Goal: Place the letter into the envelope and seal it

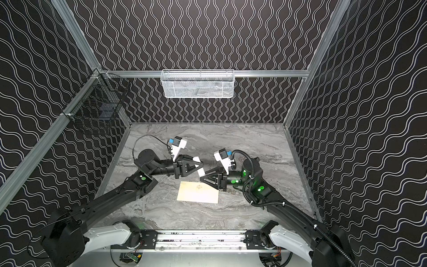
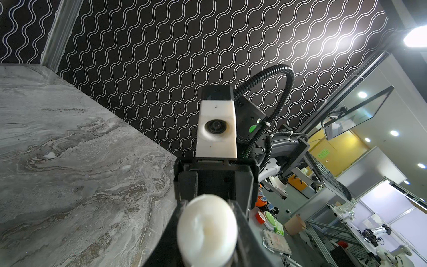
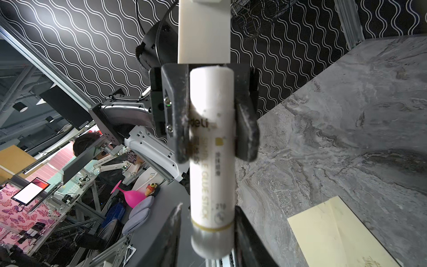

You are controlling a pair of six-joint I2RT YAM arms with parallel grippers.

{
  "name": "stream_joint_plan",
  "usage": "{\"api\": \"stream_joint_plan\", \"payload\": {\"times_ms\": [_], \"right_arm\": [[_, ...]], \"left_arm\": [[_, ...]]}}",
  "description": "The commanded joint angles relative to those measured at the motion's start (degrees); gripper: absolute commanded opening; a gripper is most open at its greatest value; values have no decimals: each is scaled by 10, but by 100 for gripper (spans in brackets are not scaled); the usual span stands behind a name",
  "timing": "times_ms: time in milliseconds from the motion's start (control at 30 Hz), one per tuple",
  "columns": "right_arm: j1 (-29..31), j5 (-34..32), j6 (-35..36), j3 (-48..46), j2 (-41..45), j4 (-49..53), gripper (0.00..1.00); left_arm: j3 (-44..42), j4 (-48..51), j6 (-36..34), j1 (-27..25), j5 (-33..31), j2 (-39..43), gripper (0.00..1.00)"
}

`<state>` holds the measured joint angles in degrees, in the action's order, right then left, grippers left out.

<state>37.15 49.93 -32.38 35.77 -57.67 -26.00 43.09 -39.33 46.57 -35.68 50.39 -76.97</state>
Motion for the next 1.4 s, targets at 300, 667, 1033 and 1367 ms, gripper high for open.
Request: {"api": "stream_joint_plan", "payload": {"times_ms": [300,667,1033,1367], "right_arm": [[10,-14,2,19,4,-10,20],[192,-519,102,172,36,365,13],[314,-737,97,220,4,405,23],[225,-427,165,117,120,317,68]], "left_arm": [[0,42,-40,1,-32,13,0],[7,123,-98,1,-76,3,0],[11,125,-104,1,-78,-10,0],[38,196,-164,2,-22,13,0]]}}
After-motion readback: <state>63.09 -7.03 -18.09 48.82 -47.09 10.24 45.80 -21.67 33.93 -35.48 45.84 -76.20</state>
